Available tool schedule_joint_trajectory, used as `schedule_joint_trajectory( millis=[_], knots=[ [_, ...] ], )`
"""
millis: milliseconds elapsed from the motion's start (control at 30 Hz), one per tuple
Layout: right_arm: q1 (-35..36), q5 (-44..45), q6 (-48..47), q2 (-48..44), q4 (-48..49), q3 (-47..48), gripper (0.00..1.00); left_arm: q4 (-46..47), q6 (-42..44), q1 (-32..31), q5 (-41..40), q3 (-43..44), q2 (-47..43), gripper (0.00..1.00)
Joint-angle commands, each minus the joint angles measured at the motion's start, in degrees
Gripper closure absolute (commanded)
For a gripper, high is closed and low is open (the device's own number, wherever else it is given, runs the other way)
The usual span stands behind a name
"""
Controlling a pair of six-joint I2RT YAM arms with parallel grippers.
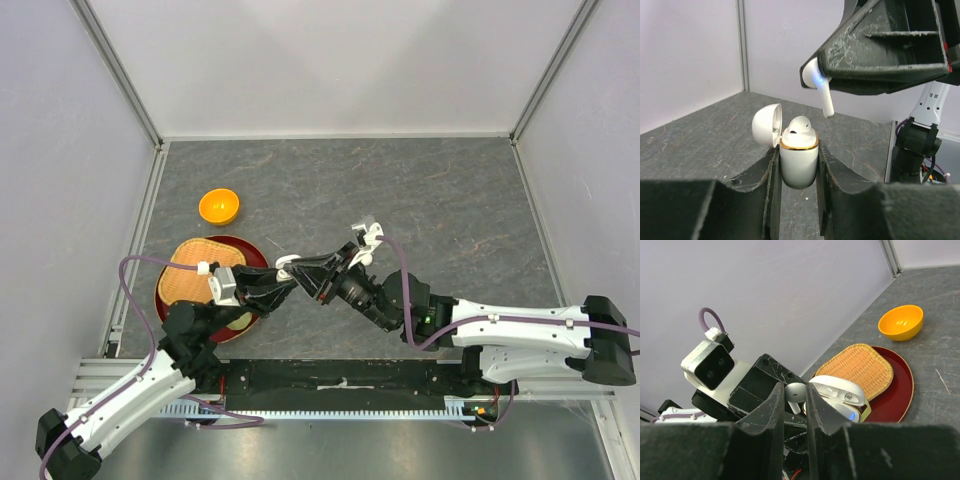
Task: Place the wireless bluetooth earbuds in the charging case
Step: Place the earbud in the charging case.
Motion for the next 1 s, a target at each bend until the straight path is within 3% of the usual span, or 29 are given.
schedule_joint_trajectory(
  millis=[0, 967],
  knots=[
    [0.9, -0.4, -1.9, 1.1, 3.1, 2.9, 1.00, 4.0, 0.4, 0.0, 1.0, 0.1, 0.0, 0.98],
    [2.6, 8.8, -5.6, 3.8, 2.8, 2.9, 1.00, 3.8, -0.5, -0.1, 3.0, 0.2, -0.4, 0.98]
  ],
)
